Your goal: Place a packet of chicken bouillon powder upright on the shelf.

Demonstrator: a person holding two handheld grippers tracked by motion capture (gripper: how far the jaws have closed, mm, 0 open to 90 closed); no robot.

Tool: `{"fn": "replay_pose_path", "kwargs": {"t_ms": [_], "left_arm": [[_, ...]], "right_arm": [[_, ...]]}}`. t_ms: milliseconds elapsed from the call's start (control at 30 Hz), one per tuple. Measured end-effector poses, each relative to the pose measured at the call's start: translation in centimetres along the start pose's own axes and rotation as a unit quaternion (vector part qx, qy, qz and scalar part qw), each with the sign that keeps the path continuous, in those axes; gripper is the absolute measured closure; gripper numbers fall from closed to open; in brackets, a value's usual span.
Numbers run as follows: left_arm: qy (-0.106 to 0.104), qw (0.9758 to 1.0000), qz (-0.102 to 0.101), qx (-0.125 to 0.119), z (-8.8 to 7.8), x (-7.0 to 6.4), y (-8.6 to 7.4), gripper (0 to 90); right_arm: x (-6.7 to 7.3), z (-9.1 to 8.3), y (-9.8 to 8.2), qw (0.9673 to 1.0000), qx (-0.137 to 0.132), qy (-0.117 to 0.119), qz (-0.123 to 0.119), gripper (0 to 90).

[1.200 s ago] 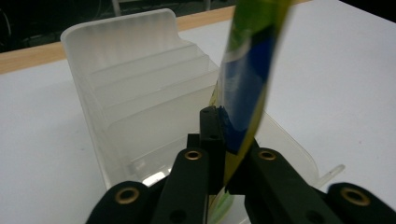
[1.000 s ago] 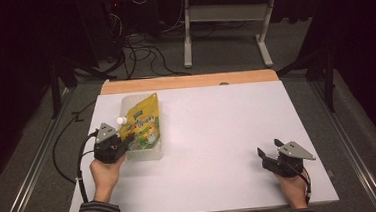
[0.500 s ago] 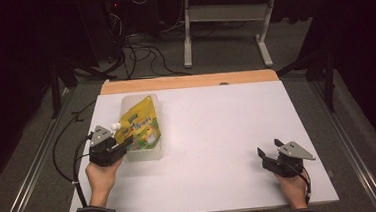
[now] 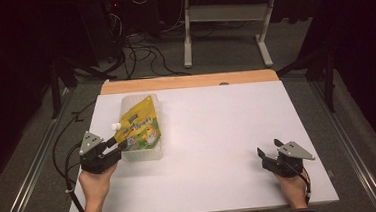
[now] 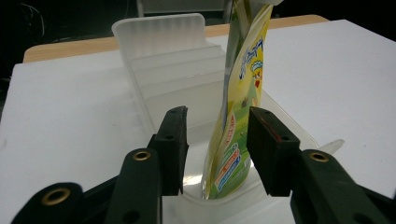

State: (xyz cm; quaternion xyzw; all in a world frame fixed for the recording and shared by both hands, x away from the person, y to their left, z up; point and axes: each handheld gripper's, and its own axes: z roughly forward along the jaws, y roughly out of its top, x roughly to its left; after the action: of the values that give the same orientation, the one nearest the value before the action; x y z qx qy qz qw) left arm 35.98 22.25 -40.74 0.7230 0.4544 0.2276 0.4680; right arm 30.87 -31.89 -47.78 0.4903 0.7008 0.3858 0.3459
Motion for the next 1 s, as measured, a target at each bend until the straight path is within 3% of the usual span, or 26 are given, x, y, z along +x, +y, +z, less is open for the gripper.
{"fn": "replay_pose_path", "kwargs": {"t_ms": [133, 300, 567, 1000], "left_arm": [[0.009, 0.9999, -0.008, 0.000, -0.4, 0.0, -0.4, 54.1], [0.007, 0.9999, -0.009, -0.013, -1.5, -0.4, -0.8, 50.4], [0.011, 0.9998, -0.004, -0.013, -2.3, -1.2, -1.3, 49.2], [-0.017, 0.9995, 0.015, -0.020, -2.8, -4.0, -1.9, 49.1]], "right_arm": [[0.0, 0.0, 0.0, 1.0000, -0.001, 0.000, 0.003, 30.2], [0.0, 0.0, 0.0, 1.0000, 0.001, -0.001, 0.000, 30.3], [0.0, 0.0, 0.0, 1.0000, 0.000, -0.001, 0.000, 30.3], [0.0, 0.0, 0.0, 1.0000, 0.001, -0.001, 0.000, 30.3]]}}
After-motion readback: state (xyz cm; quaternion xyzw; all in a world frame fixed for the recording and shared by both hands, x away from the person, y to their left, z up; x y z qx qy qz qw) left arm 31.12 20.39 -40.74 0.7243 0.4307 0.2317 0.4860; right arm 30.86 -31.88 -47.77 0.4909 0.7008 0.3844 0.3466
